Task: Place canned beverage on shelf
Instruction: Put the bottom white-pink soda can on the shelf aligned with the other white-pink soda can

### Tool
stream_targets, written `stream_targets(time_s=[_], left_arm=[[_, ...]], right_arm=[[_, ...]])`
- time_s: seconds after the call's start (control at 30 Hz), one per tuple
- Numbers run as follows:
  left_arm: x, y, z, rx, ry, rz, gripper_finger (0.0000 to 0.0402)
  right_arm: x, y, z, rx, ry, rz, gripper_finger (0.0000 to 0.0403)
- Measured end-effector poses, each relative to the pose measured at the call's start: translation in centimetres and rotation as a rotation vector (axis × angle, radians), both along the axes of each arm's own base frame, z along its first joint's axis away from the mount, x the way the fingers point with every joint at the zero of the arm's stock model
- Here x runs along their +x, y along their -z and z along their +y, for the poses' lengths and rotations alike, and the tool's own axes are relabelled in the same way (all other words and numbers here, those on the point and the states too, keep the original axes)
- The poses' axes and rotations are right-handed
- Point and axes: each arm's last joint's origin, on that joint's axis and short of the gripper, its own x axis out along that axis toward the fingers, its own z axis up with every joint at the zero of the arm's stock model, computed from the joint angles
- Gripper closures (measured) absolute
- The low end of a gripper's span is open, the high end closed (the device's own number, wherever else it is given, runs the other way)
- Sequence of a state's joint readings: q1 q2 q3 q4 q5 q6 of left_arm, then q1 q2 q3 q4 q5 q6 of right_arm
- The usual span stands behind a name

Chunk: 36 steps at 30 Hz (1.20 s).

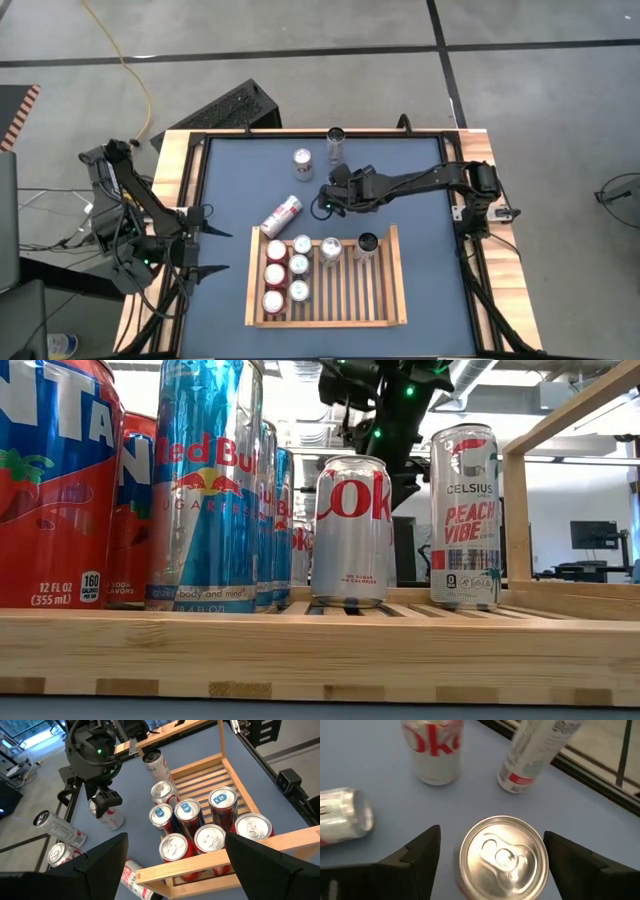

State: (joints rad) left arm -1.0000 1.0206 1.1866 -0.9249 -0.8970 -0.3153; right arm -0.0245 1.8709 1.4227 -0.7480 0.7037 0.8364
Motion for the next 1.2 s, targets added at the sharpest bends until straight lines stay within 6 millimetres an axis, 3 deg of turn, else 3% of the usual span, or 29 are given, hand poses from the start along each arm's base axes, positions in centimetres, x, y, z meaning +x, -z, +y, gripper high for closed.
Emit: stream_targets(time_s=[0.17,0.37,0.57,0.73,0.9,1.2], left_arm=[[0.0,0.0,0.0,-0.001,0.000,0.000,0.0081],[0.0,0.0,0.0,-0.001,0.000,0.001,0.0081],[0.0,0.0,0.0,-0.011,-0.006,-0.001,0.0081],[0.0,0.0,0.0,-0.033,-0.019,-0.001,0.0081],[0.0,0.0,0.0,-0.025,-0.026,-0.007,0.0081],[0.0,0.0,0.1,0.001,-0.042,-0.024,0.0081]], right_arm=[[0.3,-1.4,0.8,-0.046,-0.096,0.018,0.0084],[1.0,-5.6,1.6,-0.075,-0.375,0.112,0.0084],[-0.6,-8.8,1.7,-0.099,-0.907,0.517,0.0084],[-1.6,-9.0,0.2,-0.025,-1.120,0.663,0.0085],[-1.5,-7.9,-2.2,0.028,-1.150,0.706,0.0086],[-1.7,-8.0,-5.2,0.030,-1.193,0.677,0.0086]])
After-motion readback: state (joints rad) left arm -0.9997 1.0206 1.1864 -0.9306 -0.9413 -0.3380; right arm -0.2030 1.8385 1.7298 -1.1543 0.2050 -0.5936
